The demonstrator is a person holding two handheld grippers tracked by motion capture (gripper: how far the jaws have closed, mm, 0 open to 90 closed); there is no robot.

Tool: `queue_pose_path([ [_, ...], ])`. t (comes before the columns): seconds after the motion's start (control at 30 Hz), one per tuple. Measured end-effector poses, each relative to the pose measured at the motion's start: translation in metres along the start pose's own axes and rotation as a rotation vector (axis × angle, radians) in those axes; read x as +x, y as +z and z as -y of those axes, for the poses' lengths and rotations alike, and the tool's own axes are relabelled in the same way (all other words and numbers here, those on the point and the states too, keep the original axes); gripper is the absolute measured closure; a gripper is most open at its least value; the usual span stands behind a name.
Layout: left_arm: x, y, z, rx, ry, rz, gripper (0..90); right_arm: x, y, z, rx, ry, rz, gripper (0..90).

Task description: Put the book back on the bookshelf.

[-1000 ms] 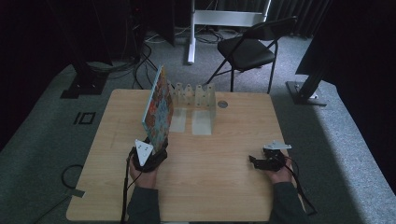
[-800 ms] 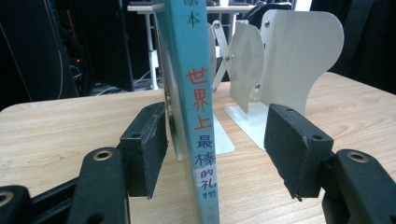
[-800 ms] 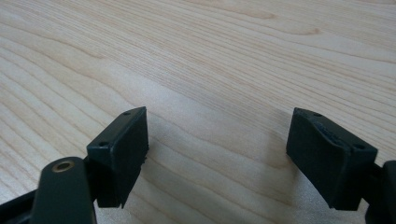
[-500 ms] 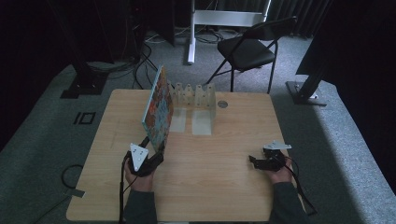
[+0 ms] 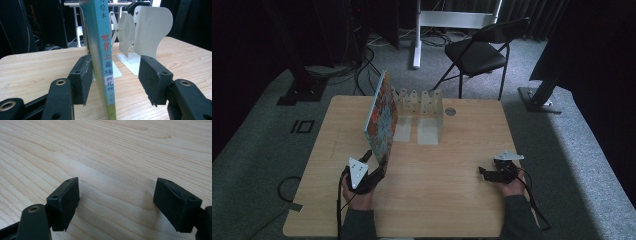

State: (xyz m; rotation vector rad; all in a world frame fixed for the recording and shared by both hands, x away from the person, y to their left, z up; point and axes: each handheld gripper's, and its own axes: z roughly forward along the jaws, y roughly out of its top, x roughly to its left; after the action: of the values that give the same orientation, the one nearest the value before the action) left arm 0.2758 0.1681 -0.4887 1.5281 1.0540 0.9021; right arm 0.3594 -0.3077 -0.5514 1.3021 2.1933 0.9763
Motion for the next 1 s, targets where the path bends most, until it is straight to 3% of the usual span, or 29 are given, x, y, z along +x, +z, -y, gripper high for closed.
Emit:
queue_pose_path([
  [0.33,-0.003,-0.007,0.005,0.027,0.035,0.019,48.5,0.000,0.000,0.000,0.000,0.000,0.000,20.7],
  [0.53,-0.011,-0.009,0.011,0.054,0.063,0.057,48.7,0.000,0.000,0.000,0.000,0.000,0.000,20.7],
  [1.0,-0.025,-0.011,0.022,0.098,0.084,0.118,48.8,0.000,0.000,0.000,0.000,0.000,0.000,20.7],
])
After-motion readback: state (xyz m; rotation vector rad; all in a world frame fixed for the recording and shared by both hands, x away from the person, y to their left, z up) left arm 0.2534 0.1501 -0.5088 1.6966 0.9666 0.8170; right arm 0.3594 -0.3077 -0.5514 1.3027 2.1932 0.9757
